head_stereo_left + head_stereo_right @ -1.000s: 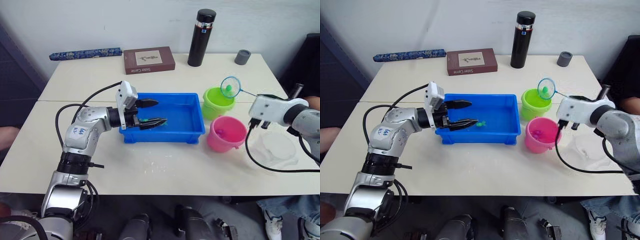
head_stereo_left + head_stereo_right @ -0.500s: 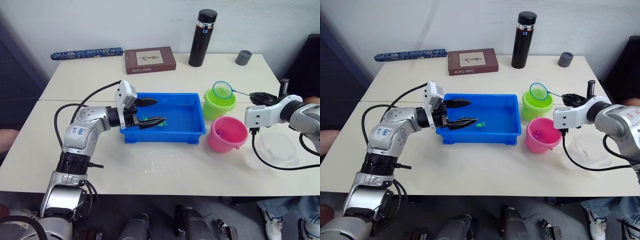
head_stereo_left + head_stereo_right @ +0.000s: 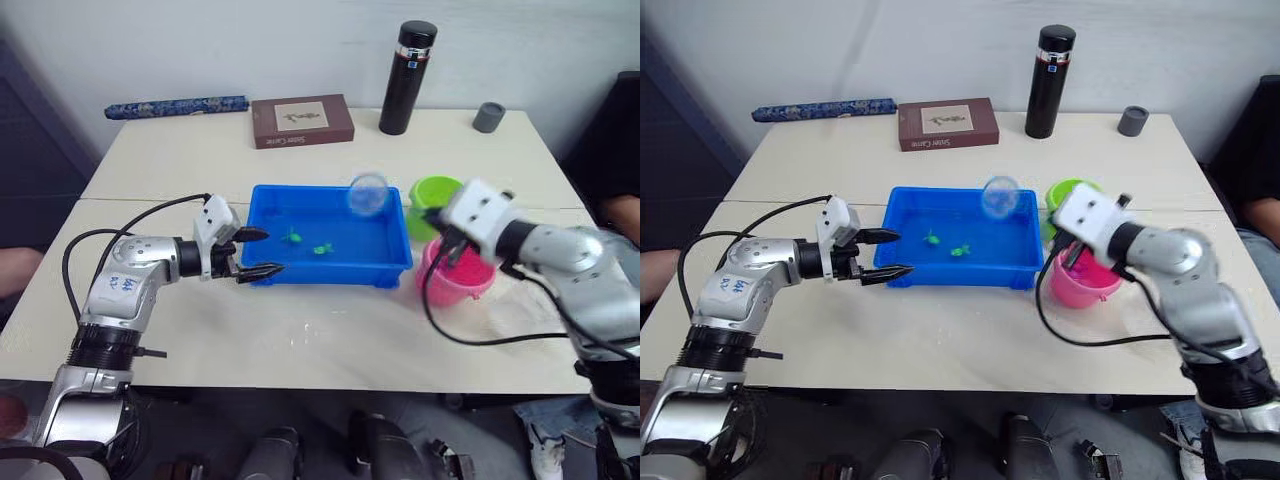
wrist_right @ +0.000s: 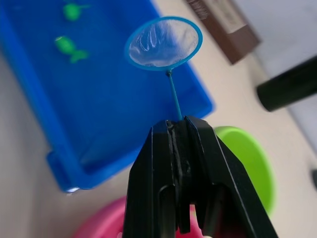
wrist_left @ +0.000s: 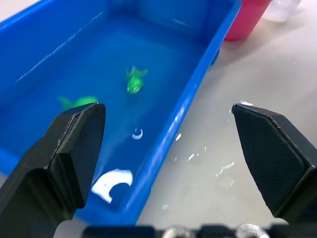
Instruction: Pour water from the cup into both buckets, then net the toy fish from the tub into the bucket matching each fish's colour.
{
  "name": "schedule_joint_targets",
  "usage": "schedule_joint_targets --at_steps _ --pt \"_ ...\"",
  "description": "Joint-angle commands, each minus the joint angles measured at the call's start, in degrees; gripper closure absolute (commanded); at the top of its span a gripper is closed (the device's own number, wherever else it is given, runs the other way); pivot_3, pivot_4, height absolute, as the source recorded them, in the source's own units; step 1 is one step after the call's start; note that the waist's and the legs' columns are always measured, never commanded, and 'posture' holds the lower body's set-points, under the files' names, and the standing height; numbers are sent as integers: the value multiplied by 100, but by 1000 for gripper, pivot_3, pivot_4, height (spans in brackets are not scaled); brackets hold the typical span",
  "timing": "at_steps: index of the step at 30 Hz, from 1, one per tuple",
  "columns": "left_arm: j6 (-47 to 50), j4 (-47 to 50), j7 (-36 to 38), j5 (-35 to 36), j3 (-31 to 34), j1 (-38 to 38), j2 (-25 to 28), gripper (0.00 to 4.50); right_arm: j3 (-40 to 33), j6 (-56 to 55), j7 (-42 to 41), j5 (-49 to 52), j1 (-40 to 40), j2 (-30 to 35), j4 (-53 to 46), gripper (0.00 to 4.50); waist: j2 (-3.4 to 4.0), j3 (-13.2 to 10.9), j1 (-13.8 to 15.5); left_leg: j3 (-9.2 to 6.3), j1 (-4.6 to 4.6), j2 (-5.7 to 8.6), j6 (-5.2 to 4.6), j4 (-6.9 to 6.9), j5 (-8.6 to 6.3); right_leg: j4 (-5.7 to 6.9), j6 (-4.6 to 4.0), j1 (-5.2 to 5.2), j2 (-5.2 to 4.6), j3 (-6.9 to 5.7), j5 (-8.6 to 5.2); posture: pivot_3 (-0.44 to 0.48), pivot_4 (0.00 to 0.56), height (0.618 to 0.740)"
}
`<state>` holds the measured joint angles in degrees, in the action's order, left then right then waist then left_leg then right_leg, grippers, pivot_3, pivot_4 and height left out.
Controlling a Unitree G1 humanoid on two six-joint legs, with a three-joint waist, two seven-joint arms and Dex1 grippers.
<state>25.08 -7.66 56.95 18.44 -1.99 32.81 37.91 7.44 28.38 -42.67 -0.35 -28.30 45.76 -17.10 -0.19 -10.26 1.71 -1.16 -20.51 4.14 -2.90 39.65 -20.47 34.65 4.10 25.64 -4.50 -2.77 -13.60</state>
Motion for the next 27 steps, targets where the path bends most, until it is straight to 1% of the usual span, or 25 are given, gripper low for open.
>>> schedule_joint_targets --at_steps 1,5,7,14,19,22,25,27 --pt "61 398 -49 60 286 -105 220 101 231 -449 127 -446 -116 0 257 4500 0 0 -27 1 0 1 -4 3 -3 0 0 0 0 1 0 0 150 740" --pt "187 603 -75 95 430 -296 382 101 598 -999 229 -884 -239 -125 813 4500 0 0 -52 3 2 0 -5 2 -3 0 1 1 3 1 1 0 150 740" --pt "253 729 -100 131 503 -387 440 101 700 -1153 173 -937 -307 -246 1013 4500 0 0 -64 3 2 -3 -4 1 -3 4 0 4 6 1 0 0 150 740" --pt "434 1024 -224 187 678 -565 514 101 1049 -1351 -110 -1025 -493 -709 1311 4500 0 0 -65 3 2 -3 -3 1 -3 6 0 4 6 1 0 0 150 740" --pt "495 1150 -289 225 753 -651 535 101 1010 -1022 -354 -750 -469 -1075 1162 4500 0 0 -53 2 2 -3 -3 3 -3 7 0 3 5 1 0 0 150 740" --pt "490 1160 -321 237 756 -659 530 101 799 -490 -430 -419 -405 -1308 970 4500 0 0 -55 2 3 -3 -3 3 -3 8 0 3 6 0 0 0 150 740" --pt "462 1132 -338 237 739 -641 514 101 617 -25 -486 -145 -348 -1380 782 4500 0 0 -50 2 3 -4 -3 3 -3 8 0 3 6 1 0 0 150 740" --pt "419 1069 -333 227 717 -600 493 101 615 -39 -523 -139 -309 -1287 687 4500 0 0 -41 1 3 -3 -3 3 -3 7 0 3 5 0 0 0 150 740"
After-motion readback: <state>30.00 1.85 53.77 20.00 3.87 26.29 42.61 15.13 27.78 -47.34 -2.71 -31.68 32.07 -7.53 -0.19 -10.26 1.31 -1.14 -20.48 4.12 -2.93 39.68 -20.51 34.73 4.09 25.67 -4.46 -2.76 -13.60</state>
